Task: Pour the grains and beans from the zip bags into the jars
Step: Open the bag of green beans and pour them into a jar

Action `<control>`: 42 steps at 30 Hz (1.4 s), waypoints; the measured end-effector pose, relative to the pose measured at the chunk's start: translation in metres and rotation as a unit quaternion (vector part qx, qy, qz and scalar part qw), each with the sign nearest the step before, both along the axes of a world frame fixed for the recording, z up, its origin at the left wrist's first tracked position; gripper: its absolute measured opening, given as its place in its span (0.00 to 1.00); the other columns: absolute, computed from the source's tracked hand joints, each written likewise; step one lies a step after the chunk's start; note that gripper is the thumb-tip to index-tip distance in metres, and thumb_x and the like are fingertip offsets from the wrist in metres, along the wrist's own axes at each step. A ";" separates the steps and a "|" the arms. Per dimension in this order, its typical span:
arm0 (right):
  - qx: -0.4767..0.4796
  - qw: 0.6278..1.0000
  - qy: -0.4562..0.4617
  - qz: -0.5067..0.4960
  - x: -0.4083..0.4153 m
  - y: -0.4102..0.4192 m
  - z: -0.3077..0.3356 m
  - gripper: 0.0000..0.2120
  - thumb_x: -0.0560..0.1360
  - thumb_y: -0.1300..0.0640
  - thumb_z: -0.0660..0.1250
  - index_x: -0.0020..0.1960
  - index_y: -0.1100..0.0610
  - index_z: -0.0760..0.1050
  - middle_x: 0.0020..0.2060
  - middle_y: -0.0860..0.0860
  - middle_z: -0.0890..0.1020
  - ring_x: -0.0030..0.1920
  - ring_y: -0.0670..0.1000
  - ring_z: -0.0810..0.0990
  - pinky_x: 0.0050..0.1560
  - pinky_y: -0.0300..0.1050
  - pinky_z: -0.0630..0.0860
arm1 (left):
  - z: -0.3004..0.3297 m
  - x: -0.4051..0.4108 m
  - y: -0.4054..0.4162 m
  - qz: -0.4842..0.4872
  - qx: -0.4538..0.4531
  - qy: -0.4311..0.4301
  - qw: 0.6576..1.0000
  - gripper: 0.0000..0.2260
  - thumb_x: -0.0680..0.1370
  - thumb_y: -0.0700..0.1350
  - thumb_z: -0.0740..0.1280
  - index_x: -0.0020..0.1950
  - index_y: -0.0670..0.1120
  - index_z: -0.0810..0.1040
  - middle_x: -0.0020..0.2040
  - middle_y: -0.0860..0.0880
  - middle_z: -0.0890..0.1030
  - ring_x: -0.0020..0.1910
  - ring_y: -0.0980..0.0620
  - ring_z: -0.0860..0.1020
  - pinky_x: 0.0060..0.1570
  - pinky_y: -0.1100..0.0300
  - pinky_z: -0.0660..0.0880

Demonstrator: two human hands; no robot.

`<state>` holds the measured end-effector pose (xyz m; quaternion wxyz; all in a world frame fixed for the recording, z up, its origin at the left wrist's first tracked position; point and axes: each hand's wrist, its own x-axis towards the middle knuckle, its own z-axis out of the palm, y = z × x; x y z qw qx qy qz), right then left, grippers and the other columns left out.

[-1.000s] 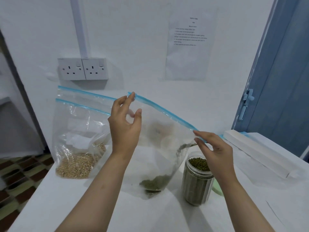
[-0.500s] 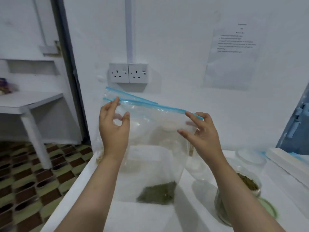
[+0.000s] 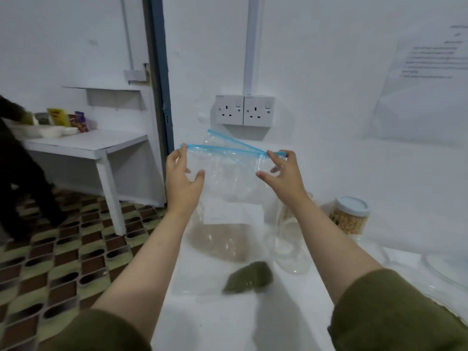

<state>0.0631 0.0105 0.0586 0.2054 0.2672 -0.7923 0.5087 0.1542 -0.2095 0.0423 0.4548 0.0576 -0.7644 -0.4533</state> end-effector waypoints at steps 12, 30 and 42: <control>0.096 0.986 -0.132 0.006 0.012 0.008 -0.096 0.31 0.77 0.58 0.71 0.77 0.48 0.65 0.68 0.59 0.66 0.56 0.50 0.73 0.57 0.27 0.65 | -0.128 0.038 0.007 -0.038 0.094 -0.222 0.970 0.31 0.77 0.47 0.72 0.78 0.51 0.65 0.74 0.48 0.65 0.72 0.48 0.66 0.71 0.53 0.65; 0.175 0.962 -0.145 -0.153 0.056 0.013 -0.097 0.32 0.79 0.48 0.66 0.79 0.43 0.57 0.78 0.57 0.55 0.78 0.60 0.52 0.74 0.61 0.54 | -0.128 0.048 0.034 0.053 -0.111 -0.269 0.955 0.31 0.78 0.49 0.71 0.78 0.52 0.62 0.81 0.46 0.48 0.79 0.44 0.45 0.74 0.40 0.49; -0.130 0.972 -0.055 -0.186 0.221 0.110 -0.068 0.20 0.79 0.56 0.66 0.70 0.45 0.72 0.60 0.41 0.72 0.55 0.42 0.75 0.54 0.31 0.72 | -0.104 0.133 0.191 -0.280 0.036 -0.156 0.947 0.17 0.81 0.46 0.66 0.69 0.60 0.72 0.66 0.65 0.71 0.66 0.65 0.71 0.63 0.66 0.69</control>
